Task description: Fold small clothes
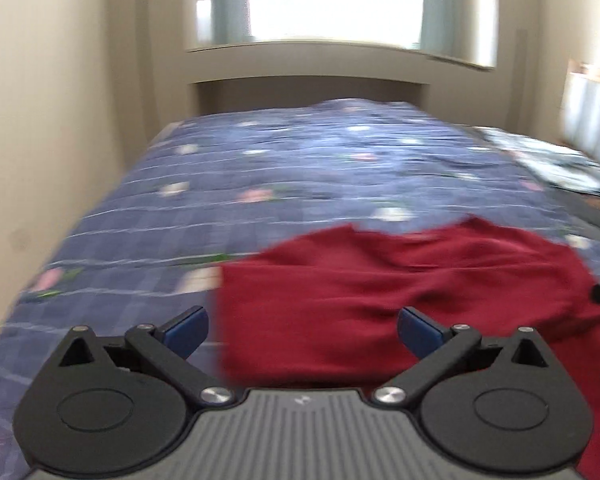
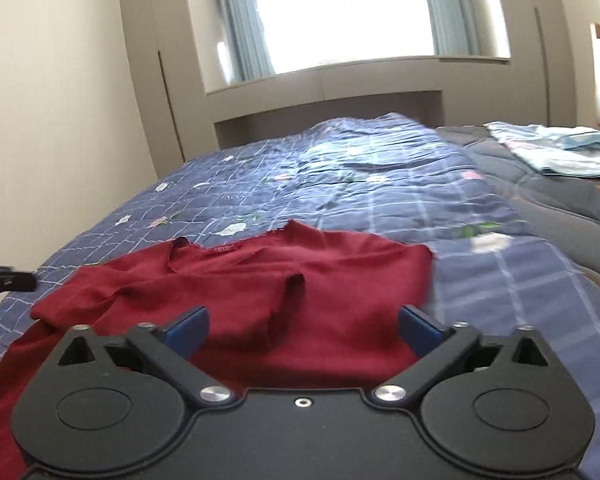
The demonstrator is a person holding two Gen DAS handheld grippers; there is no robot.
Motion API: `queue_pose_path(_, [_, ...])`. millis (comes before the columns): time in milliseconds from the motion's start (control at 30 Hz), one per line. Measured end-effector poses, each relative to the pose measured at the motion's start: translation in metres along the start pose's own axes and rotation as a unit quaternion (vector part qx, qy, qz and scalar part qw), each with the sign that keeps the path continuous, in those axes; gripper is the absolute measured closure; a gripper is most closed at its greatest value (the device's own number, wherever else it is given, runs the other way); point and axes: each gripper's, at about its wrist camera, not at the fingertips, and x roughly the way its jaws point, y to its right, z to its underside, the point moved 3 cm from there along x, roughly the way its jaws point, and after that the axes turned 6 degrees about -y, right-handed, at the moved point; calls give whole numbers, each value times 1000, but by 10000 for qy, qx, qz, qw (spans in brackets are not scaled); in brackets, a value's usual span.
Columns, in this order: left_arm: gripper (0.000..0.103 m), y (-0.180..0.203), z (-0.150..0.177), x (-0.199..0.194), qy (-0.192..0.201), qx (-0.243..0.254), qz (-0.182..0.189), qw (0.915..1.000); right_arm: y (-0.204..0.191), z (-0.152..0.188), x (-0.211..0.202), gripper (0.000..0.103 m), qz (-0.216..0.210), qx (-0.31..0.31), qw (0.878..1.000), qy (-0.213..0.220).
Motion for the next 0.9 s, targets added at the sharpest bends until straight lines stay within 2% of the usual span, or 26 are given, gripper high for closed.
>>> queue_pose_path(67, [0, -29, -1, 12, -48, -230, -243, 9994, 1, -8, 21, 21, -145, 172, 9995, -204])
queue_pose_path(167, [0, -61, -6, 36, -165, -654, -282, 9973, 2, -10, 42, 32, -159, 337, 9986, -374])
queue_pose_path(200, [0, -67, -7, 45, -236, -796, -234, 9963, 2, -10, 46, 37, -129, 360, 9984, -412])
queue_pose_path(300, [0, -84, -11, 71, -559, -1385, 45, 9888, 2, -6, 48, 44, 29, 376, 9985, -388])
queue_pose_path(400, [1, -94, -11, 85, -763, -2038, 434, 9751, -5, -6, 49, 47, 134, 205, 9991, -345])
queue_pose_path(433, [6, -95, -10, 89, -764, -2192, 591, 9709, -7, -6, 50, 55, 148, 140, 9992, -337])
queue_pose_path(500, [19, -95, -6, 97, -808, -2393, 762, 9646, -10, -6, 52, 66, 156, 76, 9993, -339])
queue_pose_path(533, [28, -95, -7, 102, -880, -2455, 848, 9617, -11, -6, 51, 74, 140, 67, 9993, -337])
queue_pose_path(567, [43, -96, -7, 106, -946, -2517, 912, 9588, -11, -7, 51, 80, 126, 59, 9994, -303])
queue_pose_path(600, [53, -95, -6, 108, -988, -2564, 931, 9570, -12, -8, 50, 89, 156, 53, 9995, -254])
queue_pose_path(633, [74, -93, -8, 111, -1027, -2607, 951, 9552, -12, -9, 48, 95, 159, 40, 9997, -203])
queue_pose_path(667, [86, -92, -10, 112, -1005, -2644, 969, 9543, -11, -10, 46, 100, 153, 32, 9998, -131])
queue_pose_path(733, [94, -84, -16, 107, -913, -2562, 800, 9590, -10, -12, 40, 101, 129, 31, 9999, 11])
queue_pose_path(833, [96, -64, -24, 94, -506, -1997, 691, 9761, -9, -15, 28, 102, 341, 5, 9990, 302])
queue_pose_path(900, [96, -50, -25, 90, -366, -1676, 611, 9833, -6, -16, 23, 102, 532, -23, 9975, 455])
